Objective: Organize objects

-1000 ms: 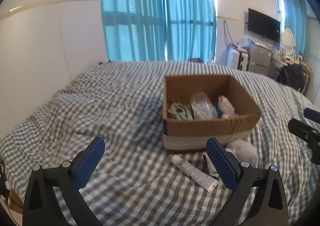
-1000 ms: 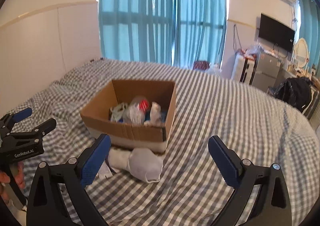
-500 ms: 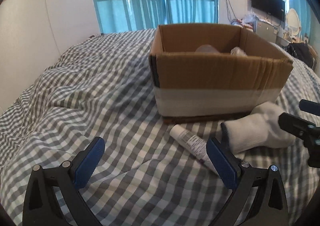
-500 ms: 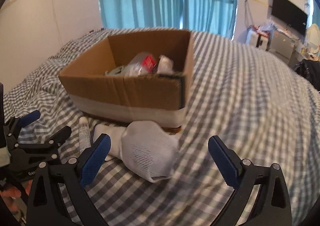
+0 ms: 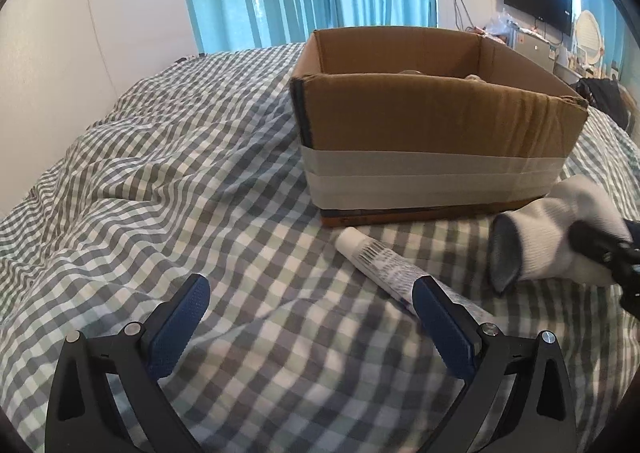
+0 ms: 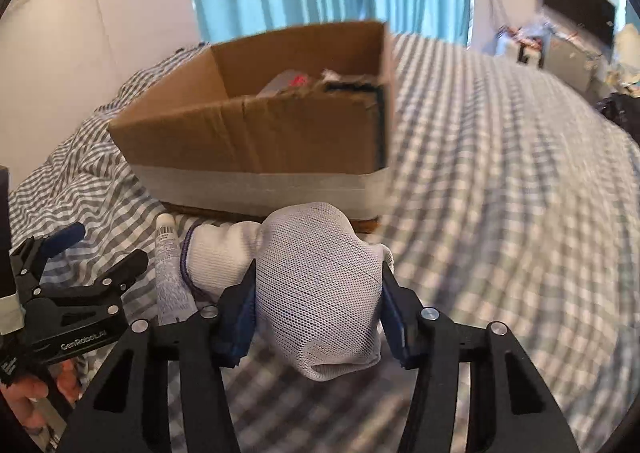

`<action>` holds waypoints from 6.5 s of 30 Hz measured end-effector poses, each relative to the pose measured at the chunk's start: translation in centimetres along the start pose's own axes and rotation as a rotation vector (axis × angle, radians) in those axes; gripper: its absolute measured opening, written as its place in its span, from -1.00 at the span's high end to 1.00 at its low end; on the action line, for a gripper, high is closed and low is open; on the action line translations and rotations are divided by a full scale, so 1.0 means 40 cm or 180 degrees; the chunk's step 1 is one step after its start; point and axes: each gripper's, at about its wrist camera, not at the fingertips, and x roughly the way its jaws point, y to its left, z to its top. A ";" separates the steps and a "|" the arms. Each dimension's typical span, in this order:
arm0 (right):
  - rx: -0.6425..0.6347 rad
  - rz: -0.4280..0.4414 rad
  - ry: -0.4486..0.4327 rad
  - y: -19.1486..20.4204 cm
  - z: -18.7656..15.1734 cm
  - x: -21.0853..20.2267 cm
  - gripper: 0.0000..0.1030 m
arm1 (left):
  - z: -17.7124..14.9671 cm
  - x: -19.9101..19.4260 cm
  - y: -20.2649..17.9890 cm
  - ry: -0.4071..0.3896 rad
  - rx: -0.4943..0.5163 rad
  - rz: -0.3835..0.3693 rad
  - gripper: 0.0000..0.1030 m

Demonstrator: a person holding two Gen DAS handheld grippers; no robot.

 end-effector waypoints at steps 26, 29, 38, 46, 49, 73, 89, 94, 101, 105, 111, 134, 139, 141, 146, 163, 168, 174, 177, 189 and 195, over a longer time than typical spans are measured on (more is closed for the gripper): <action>0.0312 -0.0221 -0.0129 -0.075 -0.016 -0.071 -0.01 | 0.018 0.066 -0.113 0.0465 0.0019 -0.0681 0.54; 0.0314 -0.0230 -0.0125 -0.063 -0.021 -0.080 -0.01 | 0.003 0.039 -0.090 0.0481 -0.0022 -0.0754 0.54; 0.0318 -0.0252 -0.0180 -0.013 -0.065 -0.164 -0.01 | -0.007 -0.082 -0.035 0.0387 -0.0010 -0.0787 0.54; 0.0266 -0.0296 -0.0332 0.054 -0.074 -0.271 -0.01 | 0.049 -0.196 0.019 0.0005 0.0010 -0.0881 0.54; 0.0162 -0.0346 -0.0454 0.079 -0.059 -0.316 -0.01 | 0.084 -0.232 0.027 -0.0105 0.0024 -0.0901 0.54; -0.0127 -0.0164 -0.1134 0.121 0.340 -0.351 -0.01 | 0.448 -0.193 0.056 -0.0658 -0.0126 -0.0891 0.54; 0.0010 0.0006 -0.0879 0.056 0.451 -0.063 -0.01 | 0.453 0.062 -0.038 -0.0410 0.0136 -0.0713 0.54; 0.0006 -0.0012 -0.0730 0.038 0.426 0.005 -0.02 | 0.427 0.107 -0.064 -0.0300 0.0218 -0.0686 0.54; 0.0014 0.0012 -0.0641 0.037 0.410 0.032 -0.14 | 0.411 0.125 -0.073 -0.0177 0.0253 -0.0727 0.53; 0.0063 0.0038 -0.0618 0.036 0.410 0.027 -0.39 | 0.409 0.119 -0.063 -0.0107 0.0239 -0.0712 0.39; 0.0066 -0.0012 -0.0713 0.047 0.419 -0.051 -0.51 | 0.417 0.038 -0.028 -0.0268 0.0162 -0.0679 -0.28; -0.0176 -0.0496 -0.1486 0.175 0.326 -0.619 -0.76 | 0.357 -0.510 0.105 -0.1271 -0.0207 -0.0730 -0.98; -0.0147 -0.0541 -0.1584 0.190 0.237 -0.682 -0.84 | 0.292 -0.576 0.128 -0.1497 -0.0262 -0.0759 -1.00; -0.0129 -0.0562 -0.1638 0.195 0.200 -0.695 -0.88 | 0.269 -0.587 0.128 -0.1546 -0.0293 -0.0752 -1.00; 0.0092 -0.0652 -0.1734 0.178 0.102 -0.679 -1.00 | 0.200 -0.586 0.128 -0.1562 -0.0329 -0.0666 -1.00; 0.0156 -0.0682 -0.1455 0.122 0.004 -0.480 -1.00 | 0.089 -0.460 0.128 -0.1337 -0.0295 -0.0481 -1.00; 0.0200 -0.0706 -0.1452 0.115 0.003 -0.477 -1.00 | 0.080 -0.458 0.113 -0.1305 -0.0216 -0.0494 -1.00; 0.0199 -0.0734 -0.1433 0.113 -0.005 -0.477 -1.00 | 0.077 -0.461 0.103 -0.1287 -0.0164 -0.0477 -1.00; 0.0214 -0.0739 -0.1432 0.115 -0.003 -0.475 -1.00 | 0.076 -0.463 0.103 -0.1286 -0.0164 -0.0477 -1.00; 0.0238 -0.0731 -0.1416 0.116 -0.006 -0.472 -1.00 | 0.073 -0.469 0.104 -0.1278 -0.0179 -0.0466 -1.00; 0.0270 -0.0724 -0.1404 0.115 -0.008 -0.468 -1.00 | 0.073 -0.468 0.106 -0.1259 -0.0197 -0.0451 -1.00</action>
